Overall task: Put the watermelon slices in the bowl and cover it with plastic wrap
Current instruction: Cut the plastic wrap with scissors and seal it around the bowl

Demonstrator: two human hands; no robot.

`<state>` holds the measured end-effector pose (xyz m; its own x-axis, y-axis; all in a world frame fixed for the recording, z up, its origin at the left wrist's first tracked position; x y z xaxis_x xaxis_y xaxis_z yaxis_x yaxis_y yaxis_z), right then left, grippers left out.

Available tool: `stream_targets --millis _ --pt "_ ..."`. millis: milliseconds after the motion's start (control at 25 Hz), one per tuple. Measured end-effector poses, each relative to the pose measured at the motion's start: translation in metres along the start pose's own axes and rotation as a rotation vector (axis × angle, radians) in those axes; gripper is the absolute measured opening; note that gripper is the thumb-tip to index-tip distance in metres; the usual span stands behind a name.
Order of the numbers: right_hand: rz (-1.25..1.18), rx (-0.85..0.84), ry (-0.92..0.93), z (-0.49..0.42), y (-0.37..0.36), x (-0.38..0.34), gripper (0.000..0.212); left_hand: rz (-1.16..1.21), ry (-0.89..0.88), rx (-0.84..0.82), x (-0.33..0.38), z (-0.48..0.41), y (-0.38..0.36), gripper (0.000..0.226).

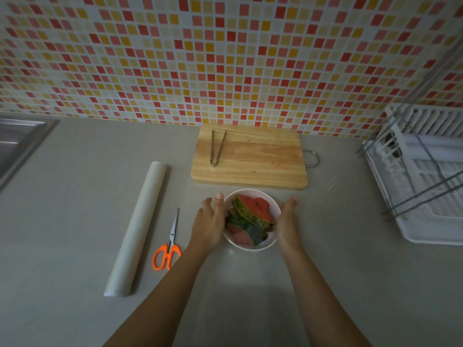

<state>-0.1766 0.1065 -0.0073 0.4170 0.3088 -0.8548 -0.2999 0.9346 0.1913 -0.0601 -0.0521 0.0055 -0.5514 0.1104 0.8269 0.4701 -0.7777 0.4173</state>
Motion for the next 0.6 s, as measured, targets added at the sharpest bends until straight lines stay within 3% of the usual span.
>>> stream_targets --millis 120,200,400,480,600 --pt "0.022 -0.192 -0.005 0.017 0.009 -0.005 0.101 0.286 0.051 -0.143 0.000 0.005 0.003 0.069" --pt "0.017 -0.276 -0.002 0.020 0.004 -0.008 0.099 0.286 0.057 -0.164 0.002 0.005 0.007 0.072" --pt "-0.043 -0.306 -0.050 0.016 -0.007 -0.011 0.082 0.149 0.068 -0.155 0.000 0.005 0.011 0.080" --pt "-0.003 -0.283 -0.036 0.016 -0.001 -0.007 0.081 0.048 -0.065 -0.029 0.007 0.009 0.017 0.065" --pt "0.115 -0.059 0.097 0.021 0.019 -0.011 0.063 0.000 -0.264 0.099 0.032 0.018 0.031 0.039"
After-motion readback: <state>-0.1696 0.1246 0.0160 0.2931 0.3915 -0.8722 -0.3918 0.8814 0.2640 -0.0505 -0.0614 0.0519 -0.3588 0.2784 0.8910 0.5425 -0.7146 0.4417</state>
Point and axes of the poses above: each hand's wrist, its own z-axis away from the middle knuckle, its own y-axis out of the back of the hand, x = y × z, the point moved 5 cm from there along -z, towards the middle knuckle, and after that the axes turned 6 degrees about -x, right-handed, at the moved point
